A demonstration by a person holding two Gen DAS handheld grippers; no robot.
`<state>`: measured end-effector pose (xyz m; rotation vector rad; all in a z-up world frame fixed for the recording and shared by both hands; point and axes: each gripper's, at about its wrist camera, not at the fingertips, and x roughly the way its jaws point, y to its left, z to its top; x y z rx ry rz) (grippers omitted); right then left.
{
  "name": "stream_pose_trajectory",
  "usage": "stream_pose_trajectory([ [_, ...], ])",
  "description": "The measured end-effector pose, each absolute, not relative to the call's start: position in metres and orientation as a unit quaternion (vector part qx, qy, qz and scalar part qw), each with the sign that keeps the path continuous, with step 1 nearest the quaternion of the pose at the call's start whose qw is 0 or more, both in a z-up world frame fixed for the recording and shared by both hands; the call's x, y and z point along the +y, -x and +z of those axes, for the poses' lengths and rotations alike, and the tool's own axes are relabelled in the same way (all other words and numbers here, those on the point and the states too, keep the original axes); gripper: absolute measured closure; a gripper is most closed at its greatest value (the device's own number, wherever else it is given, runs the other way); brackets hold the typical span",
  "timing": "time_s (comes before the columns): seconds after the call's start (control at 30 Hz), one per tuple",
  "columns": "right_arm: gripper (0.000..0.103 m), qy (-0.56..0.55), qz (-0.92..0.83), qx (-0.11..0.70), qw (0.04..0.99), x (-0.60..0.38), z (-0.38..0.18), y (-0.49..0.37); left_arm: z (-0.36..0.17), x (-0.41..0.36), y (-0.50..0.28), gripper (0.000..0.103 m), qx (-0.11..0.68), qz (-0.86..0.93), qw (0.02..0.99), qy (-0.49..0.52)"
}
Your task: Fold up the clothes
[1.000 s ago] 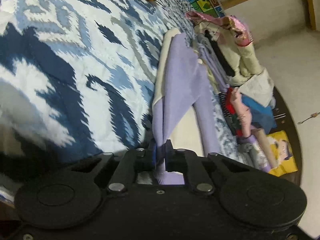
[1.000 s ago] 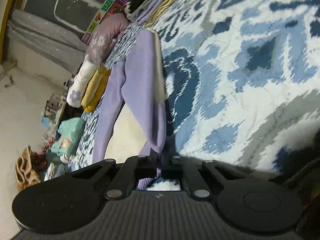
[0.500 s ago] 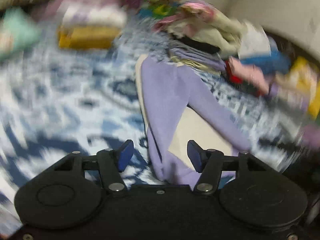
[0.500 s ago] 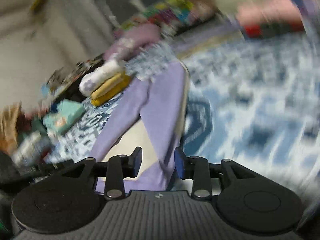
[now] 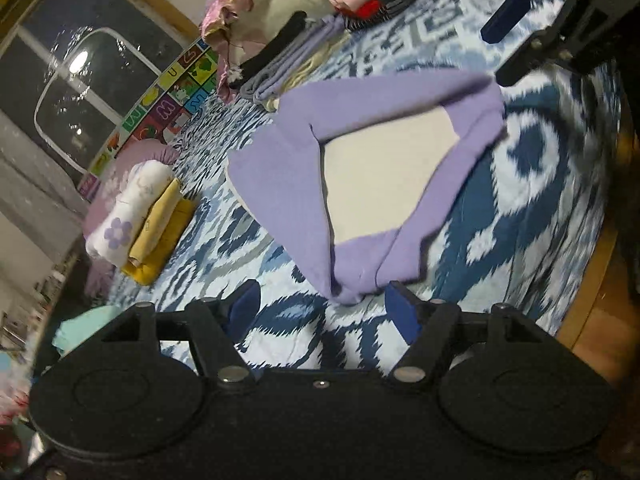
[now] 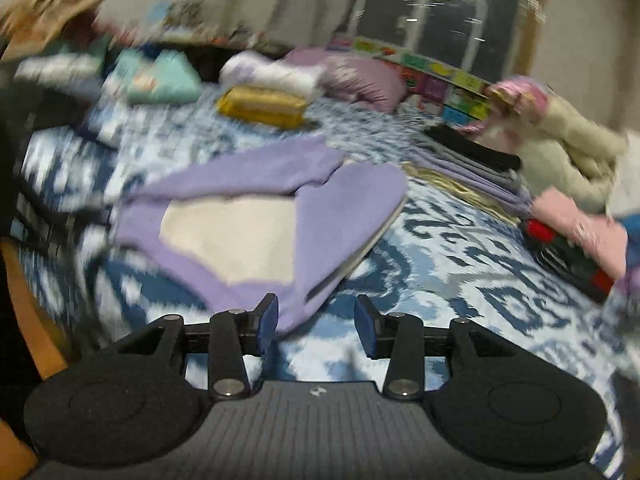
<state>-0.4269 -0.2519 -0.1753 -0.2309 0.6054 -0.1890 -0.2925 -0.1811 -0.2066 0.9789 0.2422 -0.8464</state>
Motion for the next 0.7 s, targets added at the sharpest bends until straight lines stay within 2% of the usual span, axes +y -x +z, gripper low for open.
stream_pose_trajectory([
  [0.13, 0.057, 0.203, -0.080, 0.324, 0.921, -0.228, -0.190, 0.423, -0.218, -0.185, 0.295, 0.032, 0.098, -0.380, 0.773, -0.499],
  [0.3, 0.051, 0.256, -0.087, 0.333, 0.903, -0.219, -0.205, 0.418, -0.223, -0.190, 0.296, 0.032, 0.082, -0.377, 0.769, -0.510],
  [0.47, 0.043, 0.306, -0.099, 0.312, 0.894, -0.215, -0.212, 0.415, -0.227, -0.194, 0.297, 0.032, 0.065, -0.374, 0.765, -0.521],
  [0.7, 0.043, 0.390, -0.105, 0.276, 0.872, -0.208, -0.224, 0.413, -0.236, -0.196, 0.296, 0.032, 0.025, -0.363, 0.767, -0.529],
])
